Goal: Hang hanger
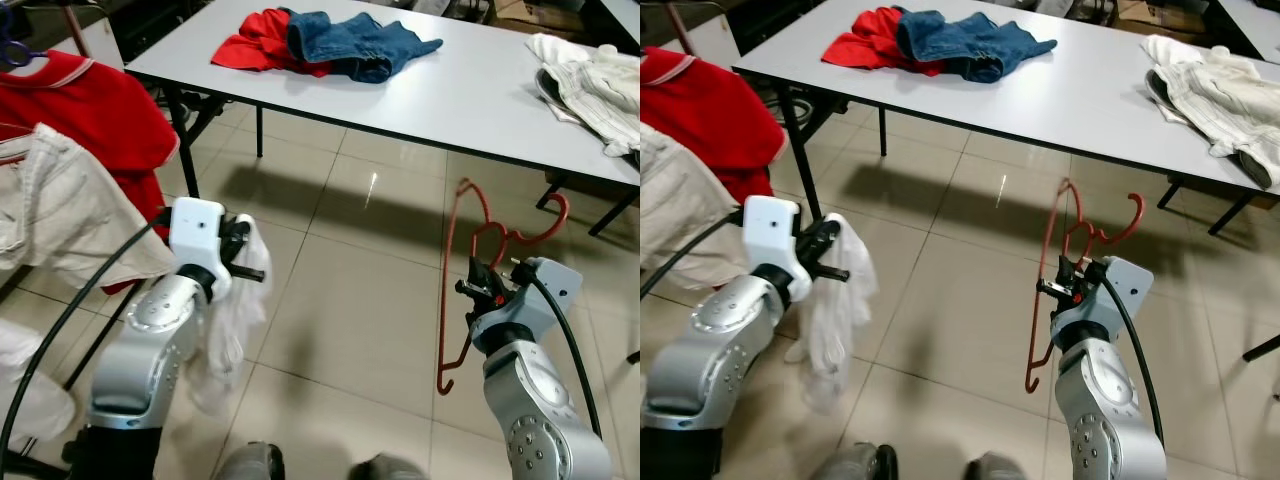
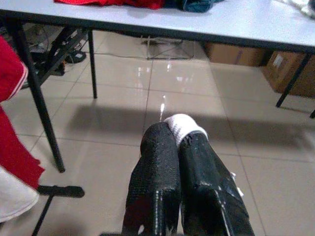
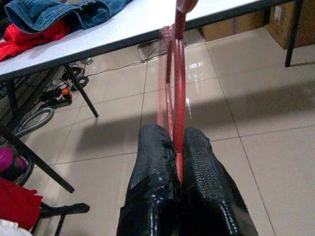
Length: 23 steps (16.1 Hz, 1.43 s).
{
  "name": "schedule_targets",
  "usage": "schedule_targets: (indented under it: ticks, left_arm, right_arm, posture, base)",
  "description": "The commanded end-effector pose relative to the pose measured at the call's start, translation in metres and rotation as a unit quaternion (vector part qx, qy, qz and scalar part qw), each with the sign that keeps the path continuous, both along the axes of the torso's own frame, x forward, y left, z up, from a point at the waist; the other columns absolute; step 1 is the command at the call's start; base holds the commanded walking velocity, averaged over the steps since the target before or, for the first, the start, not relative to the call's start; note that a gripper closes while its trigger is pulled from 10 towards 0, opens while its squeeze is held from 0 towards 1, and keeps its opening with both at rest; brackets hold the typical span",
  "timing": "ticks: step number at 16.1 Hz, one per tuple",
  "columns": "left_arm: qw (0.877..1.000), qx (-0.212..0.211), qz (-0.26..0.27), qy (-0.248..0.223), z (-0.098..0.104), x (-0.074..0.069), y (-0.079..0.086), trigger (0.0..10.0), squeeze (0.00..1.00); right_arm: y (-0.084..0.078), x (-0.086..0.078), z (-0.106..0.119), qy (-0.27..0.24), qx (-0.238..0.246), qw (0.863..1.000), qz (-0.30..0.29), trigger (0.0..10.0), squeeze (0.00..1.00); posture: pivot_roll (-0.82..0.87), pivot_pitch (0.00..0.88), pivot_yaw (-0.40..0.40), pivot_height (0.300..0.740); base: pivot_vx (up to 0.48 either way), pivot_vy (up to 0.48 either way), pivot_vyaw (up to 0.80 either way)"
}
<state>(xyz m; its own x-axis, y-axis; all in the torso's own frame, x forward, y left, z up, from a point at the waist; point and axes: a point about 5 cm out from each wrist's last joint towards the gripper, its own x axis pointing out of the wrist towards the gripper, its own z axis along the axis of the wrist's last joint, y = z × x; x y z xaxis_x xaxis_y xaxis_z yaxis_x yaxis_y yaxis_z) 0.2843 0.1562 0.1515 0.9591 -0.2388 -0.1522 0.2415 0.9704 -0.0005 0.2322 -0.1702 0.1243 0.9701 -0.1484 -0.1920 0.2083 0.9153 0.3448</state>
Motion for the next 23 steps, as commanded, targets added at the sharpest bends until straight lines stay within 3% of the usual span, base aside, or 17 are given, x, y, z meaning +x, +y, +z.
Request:
schedule_targets:
  ticks: [1,7,23]
  left_arm:
    - [1.0,0.003,-0.022,-0.017,0.007,0.0008,-0.0078,10.0,0.0]
    - [1.0,0.002,-0.024,-0.02,0.0084,0.0008,-0.006,10.0,0.0]
    - [0.999,0.005,-0.032,-0.019,0.0098,0.0033,-0.0066,10.0,0.0]
  right_arm:
    - [-0.0035,-0.002,-0.0008,0.004,-0.002,1.0,-0.009,10.0,0.0]
    - [0.0003,0.0004,0.0019,0.003,-0.038,0.999,0.011,10.0,0.0]
    - [0.0008,0.0023,0.001,-0.004,-0.019,1.0,0.012,10.0,0.0]
  posture:
    - [-0.02,0.126,-0.029,0.74]
    - [-0.02,0.128,-0.029,0.74]
    - [-0.01,0.123,-0.023,0.74]
  base:
    - [0.0,0.0,0.0]
    - [0.043,0.0,0.09]
    - [0.279,0.0,0.07]
